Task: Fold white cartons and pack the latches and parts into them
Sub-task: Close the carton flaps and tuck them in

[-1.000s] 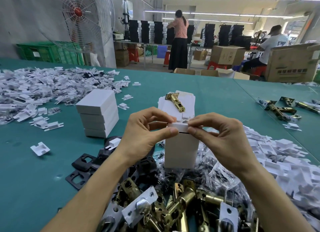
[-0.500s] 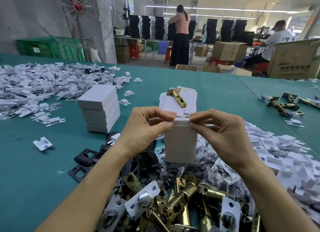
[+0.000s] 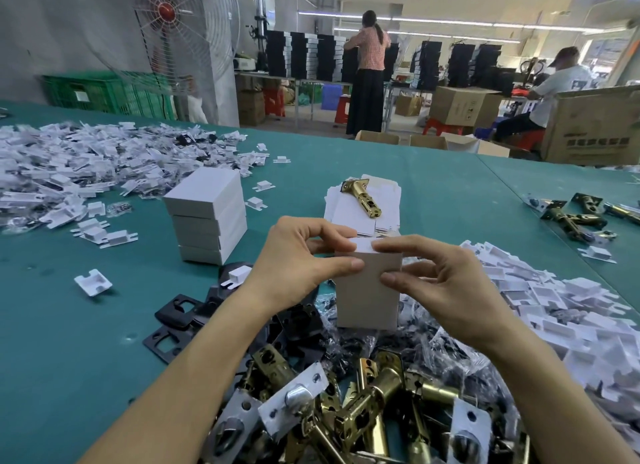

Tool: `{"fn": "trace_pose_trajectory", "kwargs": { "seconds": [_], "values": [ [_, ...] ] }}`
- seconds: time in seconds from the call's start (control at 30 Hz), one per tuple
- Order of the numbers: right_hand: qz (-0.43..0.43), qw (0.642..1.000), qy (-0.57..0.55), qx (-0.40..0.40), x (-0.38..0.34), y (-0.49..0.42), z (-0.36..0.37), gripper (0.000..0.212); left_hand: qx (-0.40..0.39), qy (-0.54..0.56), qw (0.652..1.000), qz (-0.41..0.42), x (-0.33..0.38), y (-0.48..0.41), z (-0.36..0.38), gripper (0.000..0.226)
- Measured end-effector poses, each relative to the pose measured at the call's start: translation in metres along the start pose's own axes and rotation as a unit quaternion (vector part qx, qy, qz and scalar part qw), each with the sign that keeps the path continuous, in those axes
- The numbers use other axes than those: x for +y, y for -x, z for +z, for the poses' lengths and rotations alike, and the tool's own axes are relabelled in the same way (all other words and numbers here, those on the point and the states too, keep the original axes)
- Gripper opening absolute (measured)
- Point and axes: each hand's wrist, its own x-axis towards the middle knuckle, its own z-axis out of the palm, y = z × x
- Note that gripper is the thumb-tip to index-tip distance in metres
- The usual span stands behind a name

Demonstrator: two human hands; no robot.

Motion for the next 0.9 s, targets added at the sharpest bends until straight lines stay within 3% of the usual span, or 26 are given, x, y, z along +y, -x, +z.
{"fn": "trace_pose_trajectory", "kwargs": {
  "seconds": [0.17,0.27,0.37,0.47,0.57,0.67,0.77,0.9],
  "values": [
    [-0.002,0.988,-0.128,0.091,-0.016,0.001,-0.004,0.032,0.012,0.026,1.0,-0.009,0.007,-0.002,-0.001,0.035],
    [0.029,0.955,-0.251,0.154,-0.026,-0.001,-0.012,0.036,-0.069,0.023,0.993,-0.092,0.016,0.002,-0.003,0.047],
    [0.08,0.933,-0.315,0.155,-0.031,-0.003,-0.009,0.036,-0.126,0.088,0.975,-0.159,0.026,0.007,0.004,0.035],
    [0.124,0.918,-0.36,0.112,-0.032,-0.004,0.002,0.037,-0.031,0.122,0.979,-0.162,0.032,0.007,0.012,0.023],
    [0.134,0.909,-0.384,0.092,-0.034,-0.005,0.011,0.038,0.068,0.009,0.993,-0.094,0.029,0.005,0.017,0.018],
    [0.134,0.898,-0.406,0.1,-0.036,-0.005,0.015,0.039,0.061,-0.083,0.994,-0.027,0.028,0.008,0.022,0.031],
    [0.139,0.891,-0.42,0.104,-0.037,-0.004,0.012,0.042,0.006,-0.027,0.999,-0.046,0.031,0.009,0.023,0.032],
    [0.172,0.911,-0.371,0.05,-0.038,-0.003,0.014,0.067,0.096,0.027,0.992,-0.083,0.022,-0.011,0.015,0.015]
  ]
}}
